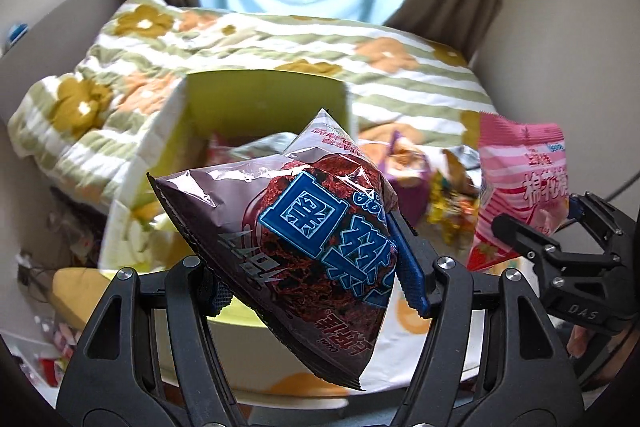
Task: Organize snacks
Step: 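Lift both bags and carry them toward the box, then lower both bags into the box and open both tools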
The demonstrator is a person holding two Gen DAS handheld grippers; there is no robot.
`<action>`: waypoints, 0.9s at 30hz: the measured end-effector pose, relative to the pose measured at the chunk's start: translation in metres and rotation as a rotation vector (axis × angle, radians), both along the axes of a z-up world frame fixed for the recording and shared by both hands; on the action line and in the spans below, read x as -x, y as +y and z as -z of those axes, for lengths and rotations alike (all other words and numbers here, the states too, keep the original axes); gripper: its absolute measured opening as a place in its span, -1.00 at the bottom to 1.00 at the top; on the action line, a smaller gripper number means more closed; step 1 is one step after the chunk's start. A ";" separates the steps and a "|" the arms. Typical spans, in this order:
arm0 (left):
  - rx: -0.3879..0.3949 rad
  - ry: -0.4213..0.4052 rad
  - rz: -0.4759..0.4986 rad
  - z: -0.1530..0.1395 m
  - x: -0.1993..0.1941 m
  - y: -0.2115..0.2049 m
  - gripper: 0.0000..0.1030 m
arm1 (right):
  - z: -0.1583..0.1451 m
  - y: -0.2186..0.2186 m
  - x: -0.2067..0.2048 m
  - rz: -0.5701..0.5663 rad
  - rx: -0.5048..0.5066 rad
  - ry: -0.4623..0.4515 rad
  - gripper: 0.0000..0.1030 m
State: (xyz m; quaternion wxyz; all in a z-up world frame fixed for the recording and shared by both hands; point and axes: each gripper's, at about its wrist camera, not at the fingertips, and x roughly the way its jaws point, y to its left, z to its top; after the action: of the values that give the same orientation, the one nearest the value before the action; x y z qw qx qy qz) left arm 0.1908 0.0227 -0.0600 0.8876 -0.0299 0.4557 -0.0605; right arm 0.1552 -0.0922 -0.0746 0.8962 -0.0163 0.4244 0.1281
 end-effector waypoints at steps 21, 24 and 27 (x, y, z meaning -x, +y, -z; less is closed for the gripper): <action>-0.090 0.165 0.099 0.068 -0.061 0.124 0.99 | 0.029 0.151 -0.097 -0.012 -0.006 0.128 0.34; -0.100 0.165 0.099 0.068 -0.063 0.128 0.99 | 0.035 0.154 -0.100 -0.004 0.005 0.153 0.34; -0.069 0.154 0.088 0.063 -0.064 0.138 0.99 | 0.041 0.159 -0.103 -0.017 0.010 0.176 0.34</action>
State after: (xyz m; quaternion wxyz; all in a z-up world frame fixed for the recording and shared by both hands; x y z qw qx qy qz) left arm 0.2546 0.1605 -0.1234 0.8469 0.0160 0.5252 -0.0815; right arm 0.2585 0.0664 -0.1153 0.8541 -0.0131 0.5022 0.1346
